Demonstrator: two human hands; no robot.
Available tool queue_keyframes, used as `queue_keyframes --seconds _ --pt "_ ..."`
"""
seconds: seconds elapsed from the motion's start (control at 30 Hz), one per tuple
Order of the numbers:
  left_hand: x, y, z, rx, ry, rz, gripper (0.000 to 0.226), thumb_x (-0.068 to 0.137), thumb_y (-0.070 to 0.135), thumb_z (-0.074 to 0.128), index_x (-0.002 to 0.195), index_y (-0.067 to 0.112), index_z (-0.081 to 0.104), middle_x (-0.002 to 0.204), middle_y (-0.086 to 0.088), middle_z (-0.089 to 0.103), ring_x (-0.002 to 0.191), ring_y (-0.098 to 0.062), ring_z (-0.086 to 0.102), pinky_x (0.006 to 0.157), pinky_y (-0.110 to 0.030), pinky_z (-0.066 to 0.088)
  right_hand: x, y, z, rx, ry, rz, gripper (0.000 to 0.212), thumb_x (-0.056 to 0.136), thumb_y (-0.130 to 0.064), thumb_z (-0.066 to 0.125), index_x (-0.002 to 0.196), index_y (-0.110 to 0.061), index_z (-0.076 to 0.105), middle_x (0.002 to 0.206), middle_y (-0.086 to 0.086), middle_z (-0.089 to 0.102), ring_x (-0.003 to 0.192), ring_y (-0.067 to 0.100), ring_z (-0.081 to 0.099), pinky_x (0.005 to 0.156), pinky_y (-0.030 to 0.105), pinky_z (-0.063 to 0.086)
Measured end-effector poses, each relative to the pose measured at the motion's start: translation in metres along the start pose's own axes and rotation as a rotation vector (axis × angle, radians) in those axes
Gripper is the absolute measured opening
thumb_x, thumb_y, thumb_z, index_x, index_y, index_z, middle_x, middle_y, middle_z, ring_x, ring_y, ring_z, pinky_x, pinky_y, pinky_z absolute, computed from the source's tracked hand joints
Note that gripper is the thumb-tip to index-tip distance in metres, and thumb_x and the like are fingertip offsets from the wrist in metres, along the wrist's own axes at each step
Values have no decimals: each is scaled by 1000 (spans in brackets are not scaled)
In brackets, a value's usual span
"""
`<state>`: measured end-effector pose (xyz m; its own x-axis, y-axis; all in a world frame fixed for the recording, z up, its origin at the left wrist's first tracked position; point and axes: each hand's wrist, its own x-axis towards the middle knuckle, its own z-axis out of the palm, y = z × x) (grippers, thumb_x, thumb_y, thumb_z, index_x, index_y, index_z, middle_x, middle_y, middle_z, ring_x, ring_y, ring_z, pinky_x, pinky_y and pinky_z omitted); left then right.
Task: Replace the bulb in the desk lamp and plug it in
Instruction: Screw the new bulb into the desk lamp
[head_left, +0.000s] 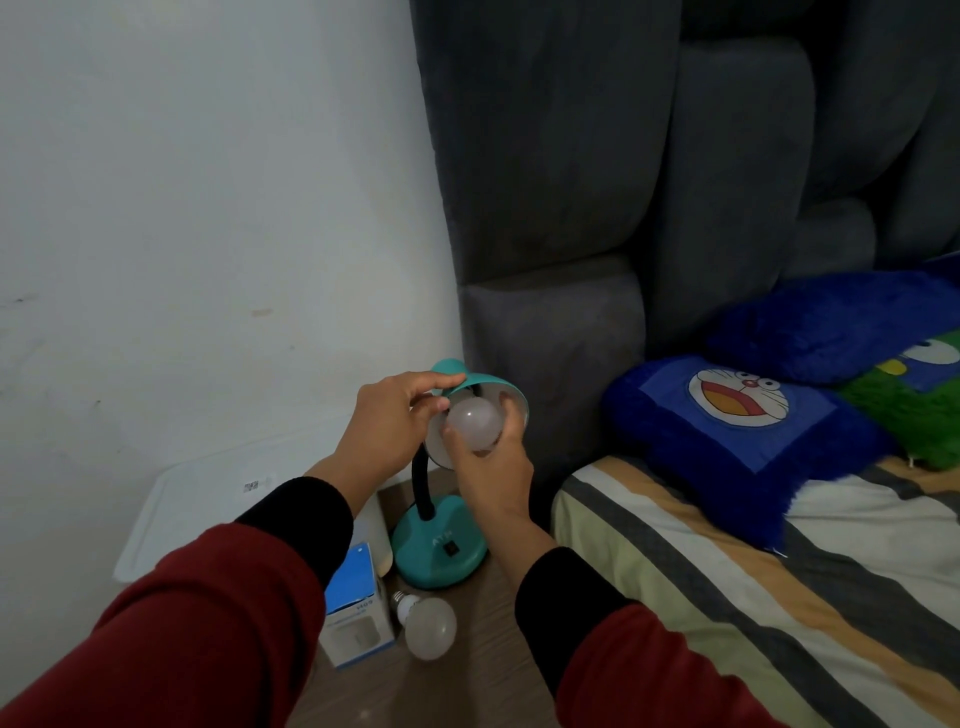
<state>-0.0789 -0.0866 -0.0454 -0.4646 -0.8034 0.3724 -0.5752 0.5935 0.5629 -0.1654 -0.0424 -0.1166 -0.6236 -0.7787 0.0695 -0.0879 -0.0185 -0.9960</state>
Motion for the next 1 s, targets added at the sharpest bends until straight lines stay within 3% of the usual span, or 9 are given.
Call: queue_keyframes --seconds 0.1,0.23,0.33,0.43,0.63,0.77,0.87,1.0 --pt "0 0 0 -5 2 -6 32 90 8 57 118 22 65 121 -1 67 104 -14 60 89 -10 39 1 -3 -3 -11 -25 10 59 87 -38 62 139 -23 38 130 8 56 111 18 57 81 17 40" --pt "1 -1 1 -1 11 6 32 90 9 57 118 23 65 121 1 67 94 -3 53 85 -6 35 2 -4 -7 -22 -43 23 60 88 -40 59 140 -21 37 128 9 57 98 11 52 80 18 41" --pt "0 -1 2 -1 17 18 32 90 8 57 118 22 65 120 0 67 96 -10 59 83 -3 34 5 -5 -10 -84 -77 26 63 89 -41 58 142 -18 34 132 11 55 114 21 55 83 19 39" --pt "0 -1 1 6 16 19 32 90 8 57 119 22 65 120 -1 67 103 -20 62 84 -6 36 7 -7 -12 -176 -124 33 63 86 -39 63 137 -13 39 131 12 54 118 25 54 83 21 38" --pt "-4 -3 -1 56 -17 63 39 93 10 53 130 23 55 131 -5 59 116 -18 57 95 -12 35 12 -17 -18 -540 -164 -2 66 82 -28 67 135 0 38 134 19 49 122 32 50 93 29 43" --pt "-9 -5 -4 169 -52 -19 49 95 19 50 142 19 37 138 -9 51 125 -22 49 105 -25 33 12 -32 -28 -728 -182 -16 52 83 -24 61 126 0 47 130 19 49 117 33 53 91 31 46" --pt "-15 -12 -11 285 -100 -125 49 95 24 49 142 16 37 137 -13 51 127 -26 47 107 -28 31 8 -44 -37 -900 -273 -8 47 85 -28 60 122 -1 53 128 18 54 115 32 57 89 33 49" --pt "-25 -22 -23 483 -283 -263 52 95 32 47 143 14 35 141 -12 48 131 -25 42 108 -29 33 1 -57 -42 -1072 -407 12 52 85 -30 61 128 -3 49 132 17 54 118 30 56 94 33 48"
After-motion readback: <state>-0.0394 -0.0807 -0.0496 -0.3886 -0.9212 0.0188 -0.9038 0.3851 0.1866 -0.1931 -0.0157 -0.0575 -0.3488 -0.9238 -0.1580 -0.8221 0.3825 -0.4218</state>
